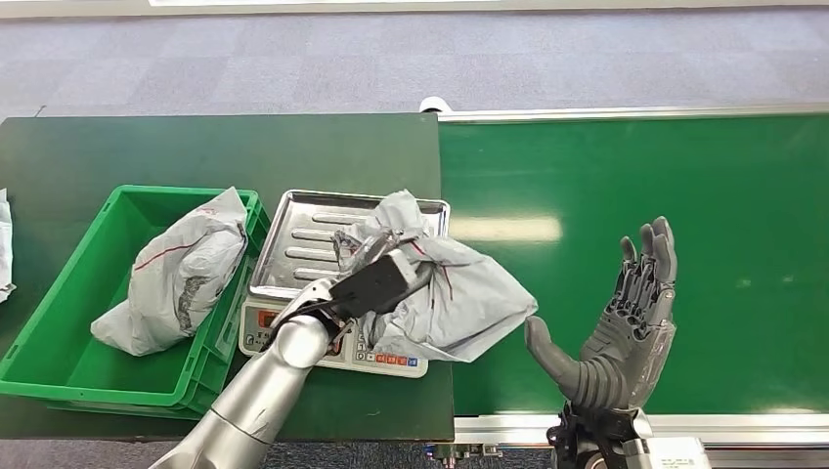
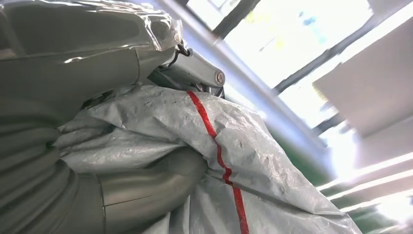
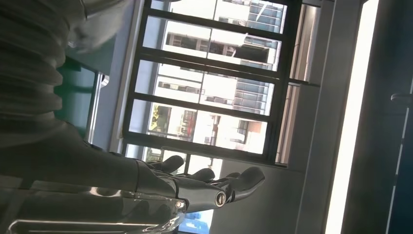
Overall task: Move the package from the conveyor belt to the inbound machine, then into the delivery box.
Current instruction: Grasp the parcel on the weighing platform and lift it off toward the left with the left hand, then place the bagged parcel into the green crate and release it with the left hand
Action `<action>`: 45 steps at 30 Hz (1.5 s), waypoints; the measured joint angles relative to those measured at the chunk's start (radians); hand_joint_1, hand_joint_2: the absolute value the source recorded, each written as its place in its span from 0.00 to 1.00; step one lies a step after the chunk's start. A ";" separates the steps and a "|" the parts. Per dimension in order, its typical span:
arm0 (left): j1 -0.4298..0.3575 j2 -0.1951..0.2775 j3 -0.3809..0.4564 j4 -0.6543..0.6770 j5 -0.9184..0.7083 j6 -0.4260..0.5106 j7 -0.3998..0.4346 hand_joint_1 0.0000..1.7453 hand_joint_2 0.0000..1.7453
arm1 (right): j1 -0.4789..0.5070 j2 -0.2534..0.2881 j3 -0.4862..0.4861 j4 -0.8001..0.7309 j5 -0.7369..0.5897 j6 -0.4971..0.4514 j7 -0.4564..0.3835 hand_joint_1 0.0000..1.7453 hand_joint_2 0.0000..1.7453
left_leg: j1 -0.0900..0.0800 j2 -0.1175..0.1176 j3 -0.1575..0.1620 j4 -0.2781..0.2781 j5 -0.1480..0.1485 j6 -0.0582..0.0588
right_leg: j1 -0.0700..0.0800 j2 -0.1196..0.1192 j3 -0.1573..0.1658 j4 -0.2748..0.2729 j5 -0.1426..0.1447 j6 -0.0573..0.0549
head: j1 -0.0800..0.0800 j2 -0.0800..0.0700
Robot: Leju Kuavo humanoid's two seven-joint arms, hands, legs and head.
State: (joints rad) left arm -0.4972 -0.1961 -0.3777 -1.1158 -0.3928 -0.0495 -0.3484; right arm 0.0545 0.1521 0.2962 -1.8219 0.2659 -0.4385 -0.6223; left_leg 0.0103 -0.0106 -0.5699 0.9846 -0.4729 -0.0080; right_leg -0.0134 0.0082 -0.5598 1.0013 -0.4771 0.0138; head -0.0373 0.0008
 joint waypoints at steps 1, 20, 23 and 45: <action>0.023 0.007 0.008 -0.066 0.020 0.043 -0.032 1.00 1.00 | 0.005 0.000 -0.001 0.000 -0.011 0.003 -0.002 0.00 1.00 | 0.000 0.000 0.000 0.000 0.000 0.000 | 0.000 0.000 0.000 0.000 0.000 0.000 | 0.000 0.000; 0.132 0.213 0.357 -0.632 -0.107 0.634 -0.038 1.00 1.00 | 0.051 0.011 -0.050 0.047 -0.062 0.071 -0.003 0.00 1.00 | 0.001 0.000 0.000 -0.001 0.000 -0.001 | 0.001 0.000 -0.001 0.000 -0.001 -0.001 | 0.000 0.000; 0.115 0.235 0.411 -0.574 -0.098 0.620 -0.030 1.00 1.00 | 0.051 0.011 -0.051 0.055 -0.065 0.072 -0.002 0.00 1.00 | 0.001 0.001 0.000 -0.001 0.000 -0.001 | 0.001 0.001 -0.001 0.000 -0.001 -0.001 | 0.001 0.000; -0.119 0.445 0.668 0.245 -0.513 0.511 0.315 0.10 1.00 | -0.004 0.012 -0.052 0.155 -0.065 0.056 0.027 0.00 1.00 | 0.002 0.004 0.000 -0.001 0.000 -0.001 | 0.002 0.003 -0.002 0.001 -0.001 -0.002 | 0.001 0.000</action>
State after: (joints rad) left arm -0.6164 0.2488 0.2903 -0.8707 -0.9057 0.4616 -0.0330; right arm 0.0506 0.1644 0.2442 -1.6671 0.2009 -0.3822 -0.5951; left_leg 0.0124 -0.0069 -0.5702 0.9840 -0.4731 -0.0093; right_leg -0.0114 0.0115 -0.5622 1.0022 -0.4779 0.0118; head -0.0367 0.0008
